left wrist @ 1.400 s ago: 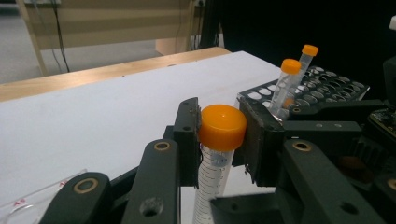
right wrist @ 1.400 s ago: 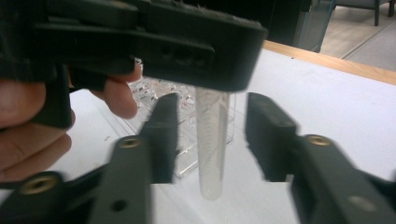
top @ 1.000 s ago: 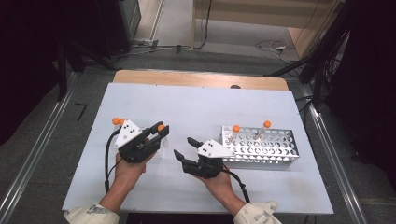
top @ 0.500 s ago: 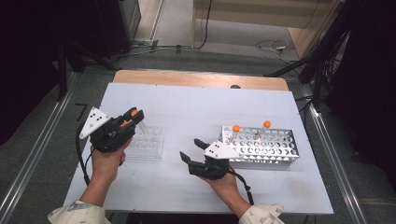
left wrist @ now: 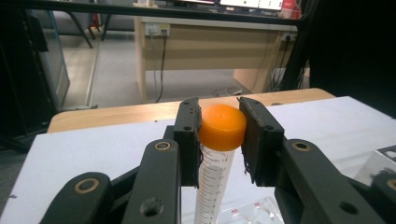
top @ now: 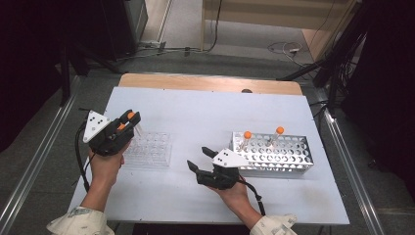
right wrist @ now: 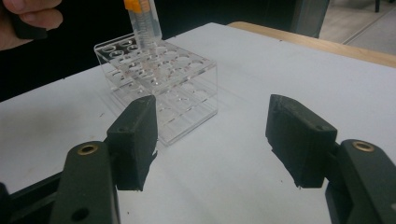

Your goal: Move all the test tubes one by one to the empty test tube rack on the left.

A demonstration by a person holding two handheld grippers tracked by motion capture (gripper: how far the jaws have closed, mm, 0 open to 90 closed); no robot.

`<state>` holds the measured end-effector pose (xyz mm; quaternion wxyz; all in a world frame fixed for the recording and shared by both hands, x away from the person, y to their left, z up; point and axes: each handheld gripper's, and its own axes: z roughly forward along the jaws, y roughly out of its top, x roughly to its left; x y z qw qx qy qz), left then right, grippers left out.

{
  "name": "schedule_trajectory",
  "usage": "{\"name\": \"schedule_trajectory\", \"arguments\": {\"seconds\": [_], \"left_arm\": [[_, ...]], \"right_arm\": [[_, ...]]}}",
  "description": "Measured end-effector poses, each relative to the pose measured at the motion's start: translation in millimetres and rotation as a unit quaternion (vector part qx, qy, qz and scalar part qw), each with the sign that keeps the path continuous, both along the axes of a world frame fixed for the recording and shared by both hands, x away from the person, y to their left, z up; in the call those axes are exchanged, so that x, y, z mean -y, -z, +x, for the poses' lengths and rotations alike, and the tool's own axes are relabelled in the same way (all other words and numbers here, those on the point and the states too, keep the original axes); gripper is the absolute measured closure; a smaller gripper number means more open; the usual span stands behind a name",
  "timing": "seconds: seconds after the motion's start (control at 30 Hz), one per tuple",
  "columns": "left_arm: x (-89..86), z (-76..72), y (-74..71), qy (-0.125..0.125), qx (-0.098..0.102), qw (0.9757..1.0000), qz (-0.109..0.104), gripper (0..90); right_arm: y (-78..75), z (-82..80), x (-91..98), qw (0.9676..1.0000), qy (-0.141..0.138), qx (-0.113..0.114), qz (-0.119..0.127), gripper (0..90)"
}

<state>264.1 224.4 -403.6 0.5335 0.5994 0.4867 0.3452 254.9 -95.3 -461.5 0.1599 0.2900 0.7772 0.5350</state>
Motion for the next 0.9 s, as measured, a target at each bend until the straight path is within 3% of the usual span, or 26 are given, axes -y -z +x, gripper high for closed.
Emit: {"name": "schedule_trajectory", "arguments": {"seconds": [0.2,0.9], "left_arm": [[-3.1,4.9,3.7,-0.006,-0.002,1.0000,0.006,69.3],[2.3,13.8,30.3,-0.009,-0.036,0.9989,0.027,69.0]], "right_arm": [[0.4,-0.2,-0.5,1.0000,-0.001,0.000,0.000,33.0],[-1.6,-0.2,2.0,1.0000,0.000,0.002,0.005,34.0]]}}
